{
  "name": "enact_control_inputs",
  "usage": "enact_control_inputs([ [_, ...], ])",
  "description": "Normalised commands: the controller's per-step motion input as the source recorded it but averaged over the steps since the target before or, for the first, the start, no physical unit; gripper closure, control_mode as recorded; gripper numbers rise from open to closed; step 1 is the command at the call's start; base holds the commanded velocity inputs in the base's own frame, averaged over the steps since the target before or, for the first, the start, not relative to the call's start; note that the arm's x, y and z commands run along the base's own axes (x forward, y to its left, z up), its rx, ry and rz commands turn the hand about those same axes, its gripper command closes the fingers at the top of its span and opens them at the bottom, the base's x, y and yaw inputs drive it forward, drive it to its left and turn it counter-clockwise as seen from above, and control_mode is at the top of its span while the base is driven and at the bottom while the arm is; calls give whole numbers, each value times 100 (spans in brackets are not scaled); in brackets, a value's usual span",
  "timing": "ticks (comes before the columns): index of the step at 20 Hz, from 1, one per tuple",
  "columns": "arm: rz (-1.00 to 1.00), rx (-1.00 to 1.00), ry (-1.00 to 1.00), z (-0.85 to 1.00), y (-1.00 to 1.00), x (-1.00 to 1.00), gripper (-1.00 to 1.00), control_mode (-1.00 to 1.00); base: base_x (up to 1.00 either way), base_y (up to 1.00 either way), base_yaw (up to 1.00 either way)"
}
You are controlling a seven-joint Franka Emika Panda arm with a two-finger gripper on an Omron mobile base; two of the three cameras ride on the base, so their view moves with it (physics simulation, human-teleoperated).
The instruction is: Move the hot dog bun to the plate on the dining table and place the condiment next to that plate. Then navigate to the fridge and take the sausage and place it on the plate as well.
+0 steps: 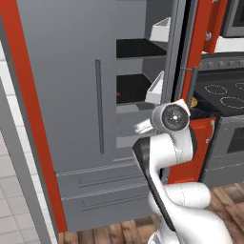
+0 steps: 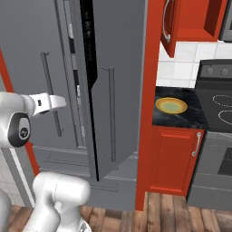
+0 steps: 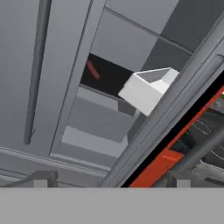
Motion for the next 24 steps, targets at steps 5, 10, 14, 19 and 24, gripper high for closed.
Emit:
enact_control_inputs([
  [5,1,-22,2,8,45,54,-100,-100,0,0,0],
  [10,0,-12,6,30,18,67,-100,-100,0,0,0],
  [14,-4,-10,12,32,2,81,-100,-100,0,0,0],
  [19,-7,-10,9,19,0,79,-100,-100,0,0,0],
  [24,-11,-6,3,0,0,51,-100,-100,0,0,0],
])
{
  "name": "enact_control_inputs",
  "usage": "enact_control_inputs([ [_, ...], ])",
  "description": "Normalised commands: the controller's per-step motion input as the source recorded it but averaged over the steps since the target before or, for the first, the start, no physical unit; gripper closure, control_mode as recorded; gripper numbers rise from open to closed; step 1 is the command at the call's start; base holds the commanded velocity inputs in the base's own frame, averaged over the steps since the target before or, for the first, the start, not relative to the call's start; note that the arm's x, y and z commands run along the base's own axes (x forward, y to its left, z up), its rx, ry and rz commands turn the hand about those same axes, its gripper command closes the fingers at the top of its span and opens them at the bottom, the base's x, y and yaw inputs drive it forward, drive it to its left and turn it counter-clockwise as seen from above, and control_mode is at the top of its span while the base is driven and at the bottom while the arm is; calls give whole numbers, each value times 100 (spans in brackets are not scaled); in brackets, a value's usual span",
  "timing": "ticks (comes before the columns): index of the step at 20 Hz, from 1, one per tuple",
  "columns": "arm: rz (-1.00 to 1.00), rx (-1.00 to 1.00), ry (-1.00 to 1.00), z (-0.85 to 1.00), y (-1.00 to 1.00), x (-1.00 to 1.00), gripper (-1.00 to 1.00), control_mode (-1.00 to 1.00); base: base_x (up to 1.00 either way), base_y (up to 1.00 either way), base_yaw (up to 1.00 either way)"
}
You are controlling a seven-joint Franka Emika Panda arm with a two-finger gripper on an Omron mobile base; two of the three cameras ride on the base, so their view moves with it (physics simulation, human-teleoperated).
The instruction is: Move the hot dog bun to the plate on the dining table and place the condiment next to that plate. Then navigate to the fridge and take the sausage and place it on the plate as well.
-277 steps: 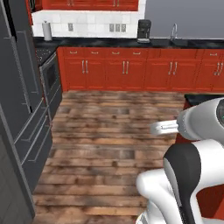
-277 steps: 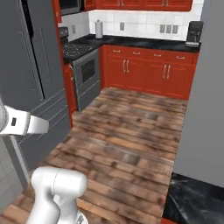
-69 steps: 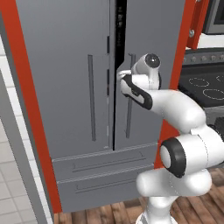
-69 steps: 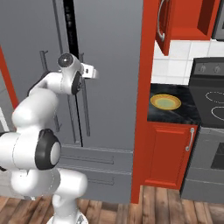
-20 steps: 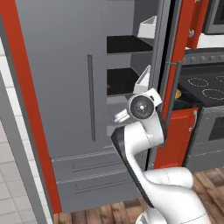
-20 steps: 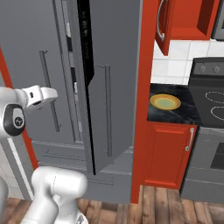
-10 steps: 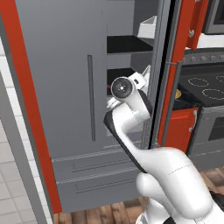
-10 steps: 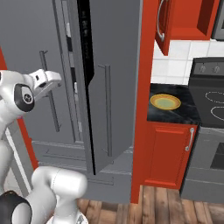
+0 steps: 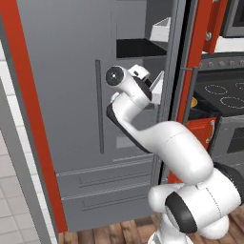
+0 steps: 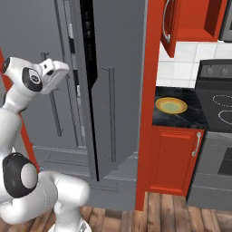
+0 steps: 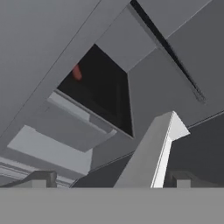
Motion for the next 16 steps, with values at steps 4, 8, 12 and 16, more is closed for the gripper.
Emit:
enact_control_inputs([
  [4,-14,-4,0,0,-6,39,-100,-100,0,0,0],
  [8,-12,-2,0,0,-19,24,-100,-100,0,0,0],
  [12,-10,0,0,0,-46,23,-100,-100,0,0,0],
  [16,-5,0,0,0,-52,14,-100,-100,0,0,0],
])
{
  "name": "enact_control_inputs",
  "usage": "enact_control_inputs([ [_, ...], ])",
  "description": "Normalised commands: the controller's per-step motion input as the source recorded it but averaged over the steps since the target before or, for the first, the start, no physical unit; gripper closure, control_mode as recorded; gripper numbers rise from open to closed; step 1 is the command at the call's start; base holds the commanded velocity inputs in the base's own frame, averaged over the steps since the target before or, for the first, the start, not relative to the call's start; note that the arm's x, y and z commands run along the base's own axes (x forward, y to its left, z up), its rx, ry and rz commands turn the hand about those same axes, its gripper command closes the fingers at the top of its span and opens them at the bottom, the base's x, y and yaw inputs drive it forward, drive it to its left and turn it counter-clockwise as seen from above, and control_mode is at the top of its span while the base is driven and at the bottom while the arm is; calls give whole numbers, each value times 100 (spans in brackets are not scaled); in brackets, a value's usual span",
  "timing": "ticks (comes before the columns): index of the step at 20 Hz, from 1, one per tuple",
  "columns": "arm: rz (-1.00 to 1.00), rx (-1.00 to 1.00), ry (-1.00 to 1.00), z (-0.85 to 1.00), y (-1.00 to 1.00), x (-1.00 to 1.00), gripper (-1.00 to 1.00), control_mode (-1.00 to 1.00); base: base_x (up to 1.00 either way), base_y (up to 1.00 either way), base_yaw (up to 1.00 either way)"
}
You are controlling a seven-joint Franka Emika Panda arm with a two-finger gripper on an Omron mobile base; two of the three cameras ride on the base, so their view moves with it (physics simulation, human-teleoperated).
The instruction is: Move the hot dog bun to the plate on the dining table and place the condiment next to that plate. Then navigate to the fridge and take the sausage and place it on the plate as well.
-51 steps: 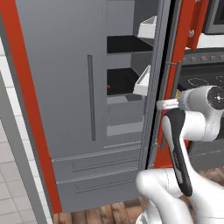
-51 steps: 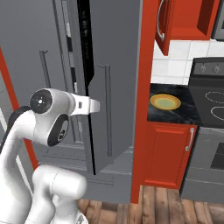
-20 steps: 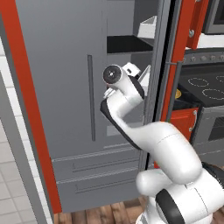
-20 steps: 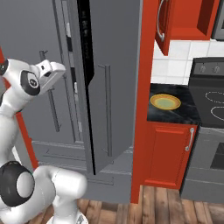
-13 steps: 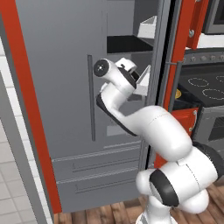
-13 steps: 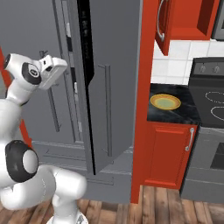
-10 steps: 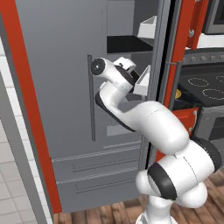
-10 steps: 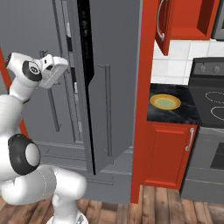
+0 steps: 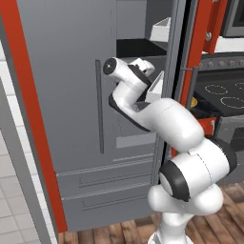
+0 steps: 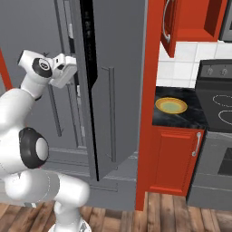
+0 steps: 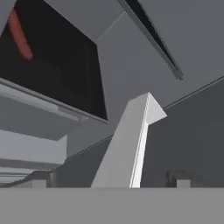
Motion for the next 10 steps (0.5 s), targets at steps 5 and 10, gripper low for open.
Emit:
enact_control_inputs([
  [5,-5,0,0,0,-55,-2,-100,-100,0,0,0],
  [10,-7,0,-1,0,-57,-23,-100,-100,0,0,0],
])
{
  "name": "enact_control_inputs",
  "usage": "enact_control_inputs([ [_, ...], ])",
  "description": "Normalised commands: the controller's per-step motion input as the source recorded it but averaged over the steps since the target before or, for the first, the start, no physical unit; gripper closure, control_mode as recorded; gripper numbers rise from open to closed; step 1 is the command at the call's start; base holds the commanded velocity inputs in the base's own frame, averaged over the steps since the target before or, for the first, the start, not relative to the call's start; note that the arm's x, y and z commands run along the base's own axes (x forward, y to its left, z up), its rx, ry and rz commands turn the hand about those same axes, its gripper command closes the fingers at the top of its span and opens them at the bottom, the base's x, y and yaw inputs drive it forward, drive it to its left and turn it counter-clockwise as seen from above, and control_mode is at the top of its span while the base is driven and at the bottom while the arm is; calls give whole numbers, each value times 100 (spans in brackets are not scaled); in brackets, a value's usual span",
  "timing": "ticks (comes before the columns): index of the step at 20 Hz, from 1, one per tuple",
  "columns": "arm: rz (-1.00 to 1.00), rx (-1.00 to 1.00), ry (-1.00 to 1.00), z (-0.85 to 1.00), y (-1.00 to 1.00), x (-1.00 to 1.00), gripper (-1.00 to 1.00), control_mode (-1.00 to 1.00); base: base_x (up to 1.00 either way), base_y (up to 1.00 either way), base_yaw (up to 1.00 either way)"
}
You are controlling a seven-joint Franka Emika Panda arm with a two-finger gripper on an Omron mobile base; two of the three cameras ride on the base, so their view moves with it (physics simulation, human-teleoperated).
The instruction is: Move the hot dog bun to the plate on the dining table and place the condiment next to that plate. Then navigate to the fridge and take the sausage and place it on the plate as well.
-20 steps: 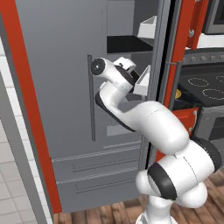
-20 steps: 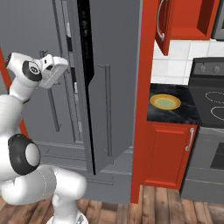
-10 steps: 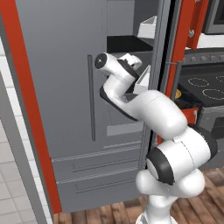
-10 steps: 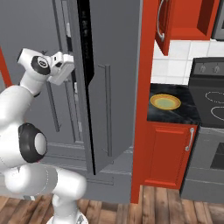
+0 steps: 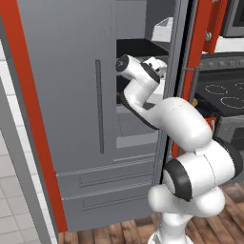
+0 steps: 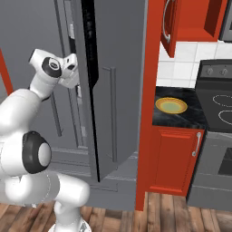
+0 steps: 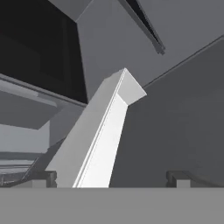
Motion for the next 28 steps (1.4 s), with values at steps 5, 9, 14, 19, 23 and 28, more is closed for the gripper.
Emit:
enact_control_inputs([
  [5,-8,0,-3,8,-63,-33,-100,-100,0,0,0],
  [9,-7,3,-1,9,-72,-24,-100,-100,0,0,0],
  [14,-2,7,0,8,-82,-2,-100,-100,0,0,0],
  [19,0,11,0,0,-81,-1,-100,-100,0,0,0],
  [23,0,14,0,0,-73,-4,-100,-100,0,0,0],
  [28,0,13,-5,0,-36,-22,-100,-100,0,0,0],
])
